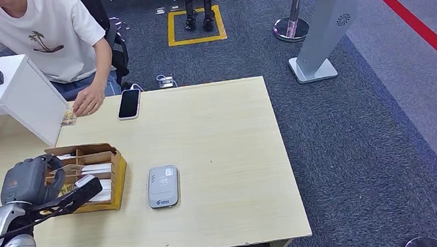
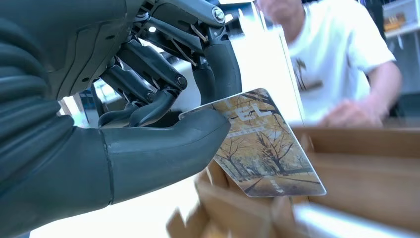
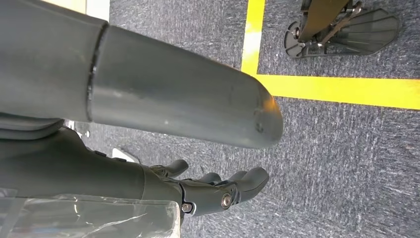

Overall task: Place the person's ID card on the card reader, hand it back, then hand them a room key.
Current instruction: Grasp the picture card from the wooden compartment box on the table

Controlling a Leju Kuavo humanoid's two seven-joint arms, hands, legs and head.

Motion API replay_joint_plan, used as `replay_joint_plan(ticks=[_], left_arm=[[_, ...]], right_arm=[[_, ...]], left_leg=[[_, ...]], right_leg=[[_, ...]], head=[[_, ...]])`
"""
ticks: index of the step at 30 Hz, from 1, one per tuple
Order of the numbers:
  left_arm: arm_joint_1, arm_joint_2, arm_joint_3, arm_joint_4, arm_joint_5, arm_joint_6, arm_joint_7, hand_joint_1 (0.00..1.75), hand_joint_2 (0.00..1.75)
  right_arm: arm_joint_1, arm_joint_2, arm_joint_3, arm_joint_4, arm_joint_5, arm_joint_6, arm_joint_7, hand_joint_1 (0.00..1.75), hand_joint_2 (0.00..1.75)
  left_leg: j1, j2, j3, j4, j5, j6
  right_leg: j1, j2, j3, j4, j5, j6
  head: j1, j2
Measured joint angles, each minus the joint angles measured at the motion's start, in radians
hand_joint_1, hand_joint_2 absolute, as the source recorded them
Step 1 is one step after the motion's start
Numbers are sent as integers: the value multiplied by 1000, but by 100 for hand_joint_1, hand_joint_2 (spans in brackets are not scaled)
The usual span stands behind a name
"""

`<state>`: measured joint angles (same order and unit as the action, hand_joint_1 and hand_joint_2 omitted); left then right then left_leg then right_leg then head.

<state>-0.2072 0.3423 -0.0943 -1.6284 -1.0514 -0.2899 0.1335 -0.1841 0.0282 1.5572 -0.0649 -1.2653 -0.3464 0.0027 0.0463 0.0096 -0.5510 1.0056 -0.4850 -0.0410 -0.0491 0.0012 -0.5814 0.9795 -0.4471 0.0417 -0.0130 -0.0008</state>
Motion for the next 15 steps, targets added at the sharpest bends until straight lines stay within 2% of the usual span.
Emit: replay_joint_plan(ticks=[15], left_arm=[[-77,-17,2,0,-59,37,12,175,175]], right_arm=[[2,0,0,-1,-3,7,-2,0,0]], left_leg=[[0,0,0,0,0,0]], right_leg=[[0,0,0,0,0,0]], head=[[0,0]])
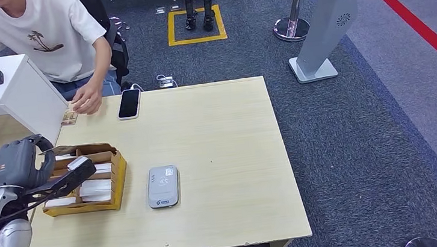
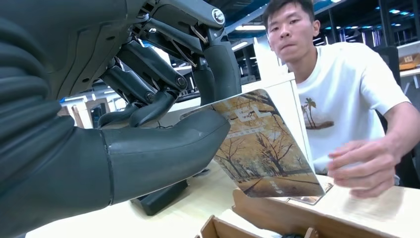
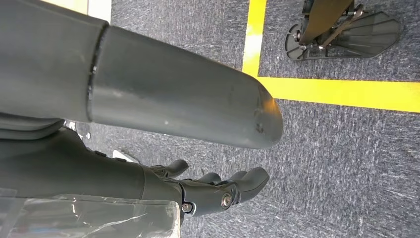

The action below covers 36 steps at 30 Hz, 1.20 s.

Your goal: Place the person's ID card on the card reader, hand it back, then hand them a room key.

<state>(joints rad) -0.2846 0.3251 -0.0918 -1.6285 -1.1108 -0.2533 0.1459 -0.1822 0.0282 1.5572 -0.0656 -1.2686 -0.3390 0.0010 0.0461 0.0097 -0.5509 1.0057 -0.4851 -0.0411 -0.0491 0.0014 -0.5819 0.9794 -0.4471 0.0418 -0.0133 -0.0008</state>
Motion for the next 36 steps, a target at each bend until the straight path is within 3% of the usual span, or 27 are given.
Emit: replay_joint_plan(ticks=[6,12,30,31,34,35,36], left_arm=[[-26,-16,19,22,-83,16,23,175,175],[-113,-49,50,147,-186,42,27,175,175],[-238,-122,74,335,-229,53,-10,175,175],[-240,-124,74,338,-228,53,-13,131,175],[-247,-131,74,347,-221,54,-23,0,44],[-250,-133,74,349,-219,56,-25,0,0],[-252,-136,74,352,-218,58,-26,0,0]], right_arm=[[-1,0,0,-1,30,8,8,0,0],[-12,1,0,-5,76,11,27,0,0],[-13,4,0,-9,69,12,36,0,0],[-13,4,0,-9,68,11,36,0,0],[-13,4,0,-9,65,11,34,0,0],[-13,4,0,-9,64,11,34,0,0],[-13,4,0,-9,64,11,33,0,0]], left_leg=[[0,0,0,0,0,0],[0,0,0,0,0,0],[0,1,0,0,0,-1],[0,1,0,0,0,-1],[0,1,0,0,0,-1],[0,1,0,0,0,-1],[0,1,0,0,0,-1]], right_leg=[[0,0,0,0,0,0],[0,0,0,0,0,0],[0,1,-1,0,1,0],[0,1,-1,0,1,0],[0,1,-1,0,1,0],[0,1,-1,0,1,0],[0,1,-1,0,1,0]], head=[[0,0],[0,0],[0,0],[0,0],[0,0],[0,0],[0,0]])
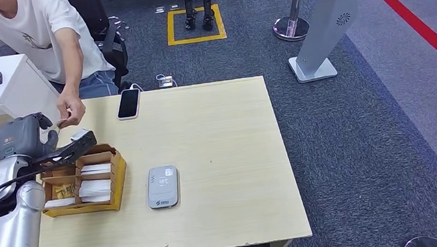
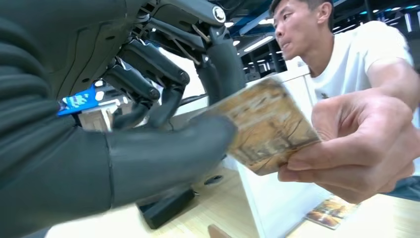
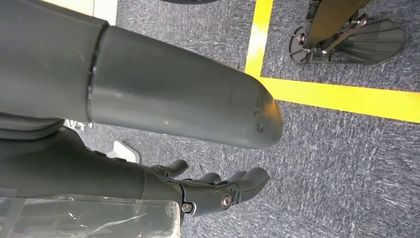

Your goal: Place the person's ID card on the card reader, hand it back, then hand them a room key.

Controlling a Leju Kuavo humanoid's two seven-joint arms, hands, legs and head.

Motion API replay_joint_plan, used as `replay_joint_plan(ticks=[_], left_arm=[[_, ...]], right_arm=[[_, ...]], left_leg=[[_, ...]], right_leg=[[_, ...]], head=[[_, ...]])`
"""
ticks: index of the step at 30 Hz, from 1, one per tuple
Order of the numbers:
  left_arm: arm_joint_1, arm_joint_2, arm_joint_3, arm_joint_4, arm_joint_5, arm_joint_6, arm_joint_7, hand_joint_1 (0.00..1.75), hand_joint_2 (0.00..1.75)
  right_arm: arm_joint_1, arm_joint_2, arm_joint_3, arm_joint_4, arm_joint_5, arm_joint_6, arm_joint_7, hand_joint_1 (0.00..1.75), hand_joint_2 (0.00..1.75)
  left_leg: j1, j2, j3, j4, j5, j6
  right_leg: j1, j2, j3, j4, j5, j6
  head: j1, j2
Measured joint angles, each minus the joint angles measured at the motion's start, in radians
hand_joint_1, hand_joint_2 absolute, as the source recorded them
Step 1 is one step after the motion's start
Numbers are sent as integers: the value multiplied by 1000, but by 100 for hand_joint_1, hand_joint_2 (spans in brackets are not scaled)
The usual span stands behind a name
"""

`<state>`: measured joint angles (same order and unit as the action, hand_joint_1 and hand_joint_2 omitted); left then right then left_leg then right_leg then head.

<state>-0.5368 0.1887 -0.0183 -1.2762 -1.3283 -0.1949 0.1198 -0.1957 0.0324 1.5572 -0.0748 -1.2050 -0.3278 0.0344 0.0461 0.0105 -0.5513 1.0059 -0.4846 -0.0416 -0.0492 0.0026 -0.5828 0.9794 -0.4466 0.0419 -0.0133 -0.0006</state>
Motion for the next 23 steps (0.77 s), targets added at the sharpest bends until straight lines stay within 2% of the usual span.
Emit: replay_joint_plan(ticks=[18,22,23], left_arm=[[-25,-28,0,7,17,16,0,0,0],[-25,-29,0,7,37,23,-6,0,175],[-25,-29,0,7,41,25,-8,0,175]], right_arm=[[5,0,0,0,-21,-5,-7,0,0],[6,0,0,0,-30,-7,-9,0,0],[6,0,0,0,-31,-7,-10,0,0]], left_leg=[[0,0,0,0,0,0],[0,0,0,0,0,0],[0,0,0,0,0,0]], right_leg=[[0,0,0,0,0,0],[0,0,0,0,0,0],[0,0,0,0,0,0]], head=[[0,0],[0,0],[0,0]])
